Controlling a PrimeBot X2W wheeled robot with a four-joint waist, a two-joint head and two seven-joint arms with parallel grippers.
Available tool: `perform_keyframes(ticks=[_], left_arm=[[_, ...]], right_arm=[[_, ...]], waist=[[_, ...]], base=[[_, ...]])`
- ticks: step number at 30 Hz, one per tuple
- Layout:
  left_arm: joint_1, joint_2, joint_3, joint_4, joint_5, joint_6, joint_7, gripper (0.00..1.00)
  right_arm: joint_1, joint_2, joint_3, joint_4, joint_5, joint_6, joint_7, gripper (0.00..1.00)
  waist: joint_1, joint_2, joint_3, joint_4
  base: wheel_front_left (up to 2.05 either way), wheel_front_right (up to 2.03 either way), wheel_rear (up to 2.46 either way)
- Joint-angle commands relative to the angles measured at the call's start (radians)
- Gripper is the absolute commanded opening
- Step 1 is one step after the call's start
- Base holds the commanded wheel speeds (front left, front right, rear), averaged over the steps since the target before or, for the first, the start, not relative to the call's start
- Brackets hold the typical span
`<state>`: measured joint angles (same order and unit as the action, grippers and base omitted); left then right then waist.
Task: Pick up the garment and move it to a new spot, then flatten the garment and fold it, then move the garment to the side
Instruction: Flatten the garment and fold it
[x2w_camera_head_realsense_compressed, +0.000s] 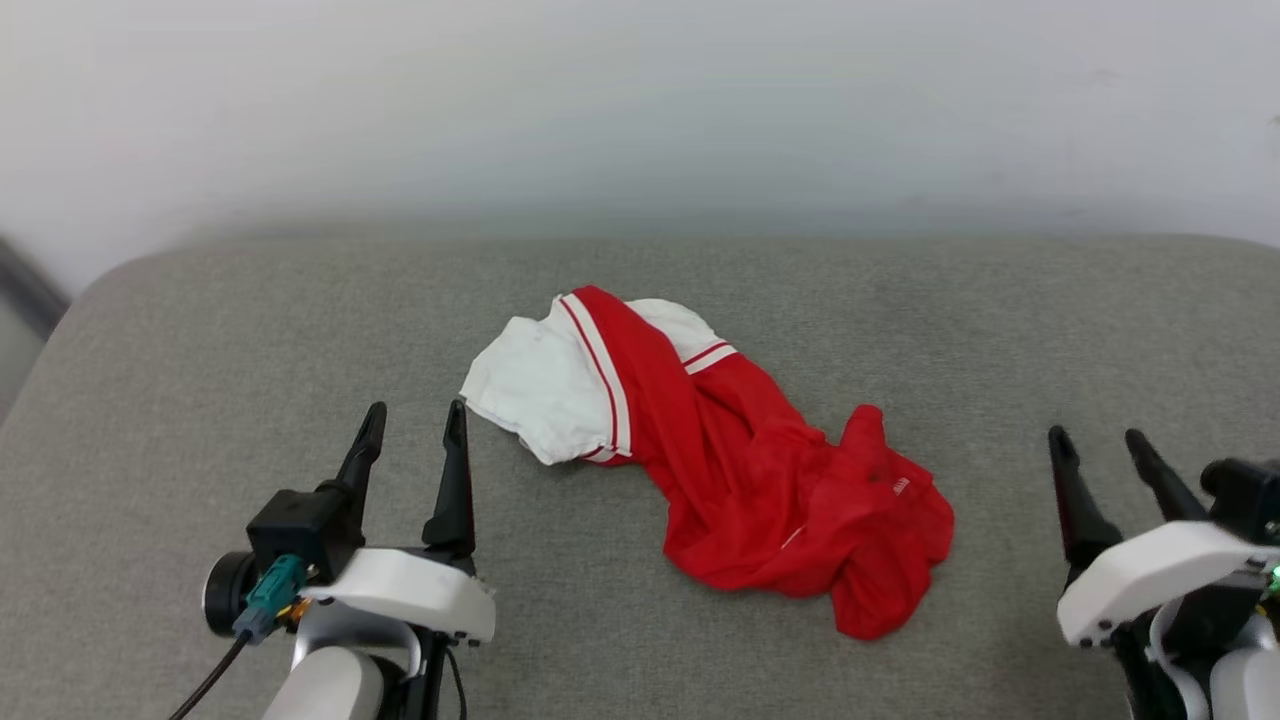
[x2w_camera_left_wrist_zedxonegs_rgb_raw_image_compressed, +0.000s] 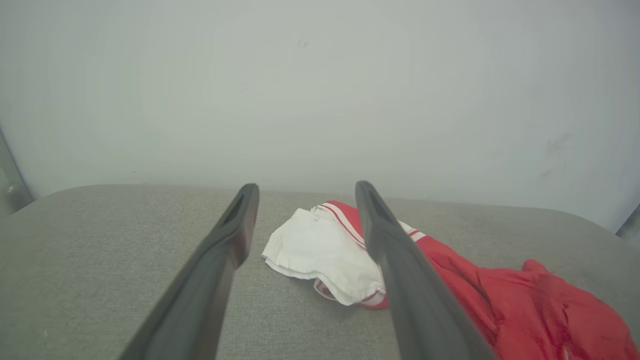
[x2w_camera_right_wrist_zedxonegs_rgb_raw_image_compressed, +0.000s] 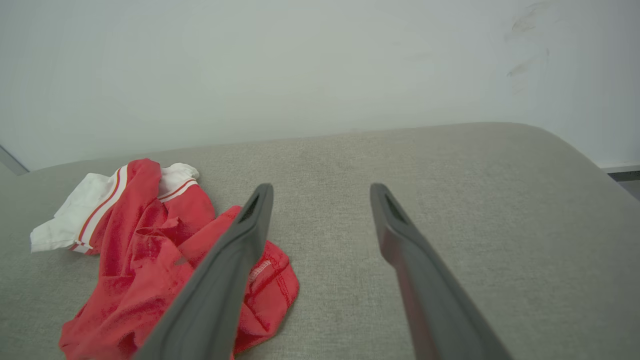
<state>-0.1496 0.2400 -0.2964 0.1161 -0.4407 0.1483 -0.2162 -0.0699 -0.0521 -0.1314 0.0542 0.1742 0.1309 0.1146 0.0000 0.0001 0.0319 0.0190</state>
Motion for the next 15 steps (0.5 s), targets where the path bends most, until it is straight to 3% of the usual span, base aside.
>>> perform_keyframes(ticks=[1, 5, 11, 15], left_arm=[[-0.022, -0.01, -0.007, -0.009, 0.009, -0.006, -0.01, 1.0], [-0.065, -0.036, -0.022, -0.02, 0.023, -0.015, -0.029, 1.0], [-0.099, -0.072, -0.024, -0.022, 0.034, -0.027, -0.043, 1.0], [-0.11, -0.085, -0.016, -0.012, 0.045, -0.041, -0.049, 1.0]], right_arm=[[-0.038, -0.004, -0.014, 0.007, 0.01, 0.0, 0.024, 1.0], [-0.134, -0.051, -0.029, 0.045, 0.052, 0.0, 0.166, 1.0], [-0.286, -0.161, 0.069, 0.093, 0.149, 0.0, 0.473, 1.0], [-0.352, -0.195, 0.132, 0.13, 0.209, 0.0, 0.687, 1.0]], waist=[[0.0, -0.0001, 0.046, 0.046], [0.0, -0.0001, 0.111, 0.105], [0.0, -0.0001, 0.178, 0.178], [0.0, -0.0001, 0.203, 0.208]], base=[[0.0, 0.0, 0.0], [0.0, 0.0, 0.0], [0.0, 0.0, 0.0], [0.0, 0.0, 0.0]])
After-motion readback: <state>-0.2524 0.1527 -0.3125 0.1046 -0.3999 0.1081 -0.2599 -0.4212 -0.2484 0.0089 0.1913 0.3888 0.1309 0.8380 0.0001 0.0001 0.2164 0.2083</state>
